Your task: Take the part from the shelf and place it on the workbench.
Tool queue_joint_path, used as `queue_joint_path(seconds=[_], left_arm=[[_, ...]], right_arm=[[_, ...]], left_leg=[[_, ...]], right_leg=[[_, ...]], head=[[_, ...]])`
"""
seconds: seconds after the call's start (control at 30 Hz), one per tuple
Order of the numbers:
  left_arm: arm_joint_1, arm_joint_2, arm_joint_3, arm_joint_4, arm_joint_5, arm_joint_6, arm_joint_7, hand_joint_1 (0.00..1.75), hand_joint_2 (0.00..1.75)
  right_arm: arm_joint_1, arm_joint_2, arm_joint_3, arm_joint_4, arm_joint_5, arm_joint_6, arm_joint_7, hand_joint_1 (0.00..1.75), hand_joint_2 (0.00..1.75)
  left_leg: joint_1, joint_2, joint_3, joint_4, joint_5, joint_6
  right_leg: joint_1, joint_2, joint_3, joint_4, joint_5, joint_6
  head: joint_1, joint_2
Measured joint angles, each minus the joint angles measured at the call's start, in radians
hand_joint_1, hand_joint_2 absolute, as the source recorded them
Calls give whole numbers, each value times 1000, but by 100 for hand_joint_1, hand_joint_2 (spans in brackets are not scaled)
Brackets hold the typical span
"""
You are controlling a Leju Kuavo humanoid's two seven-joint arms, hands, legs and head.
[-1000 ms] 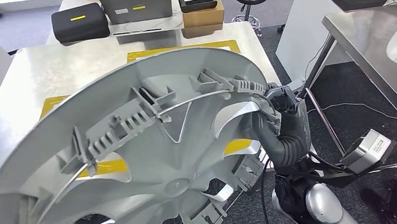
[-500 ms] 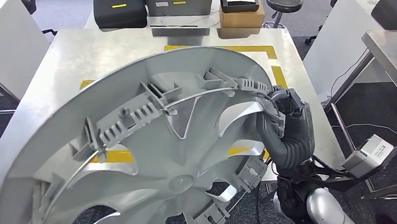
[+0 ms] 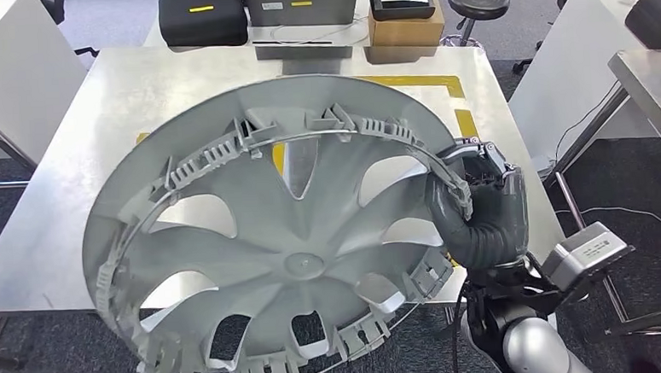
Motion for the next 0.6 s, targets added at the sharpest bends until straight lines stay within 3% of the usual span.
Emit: queue_joint_path(seconds=[0.17,0.5,0.6], left_arm=[[-1,-11,-3,0,-6,-3,10,0,0],[-2,-17,-3,0,-7,-3,10,0,0],[-3,-18,-3,0,-16,-8,14,0,0]], right_arm=[[-91,9,28,48,170,-12,135,162,175],[-129,18,62,101,179,-10,147,162,175],[-156,20,74,122,211,27,194,162,175]], left_leg=[[2,7,2,-1,0,0],[3,7,3,-3,1,-1],[3,10,2,-3,0,-1]], right_leg=[[2,2,0,0,-1,7],[3,2,0,3,-4,7],[3,3,1,3,-4,7]], head=[[-3,0],[-4,0],[-3,0]])
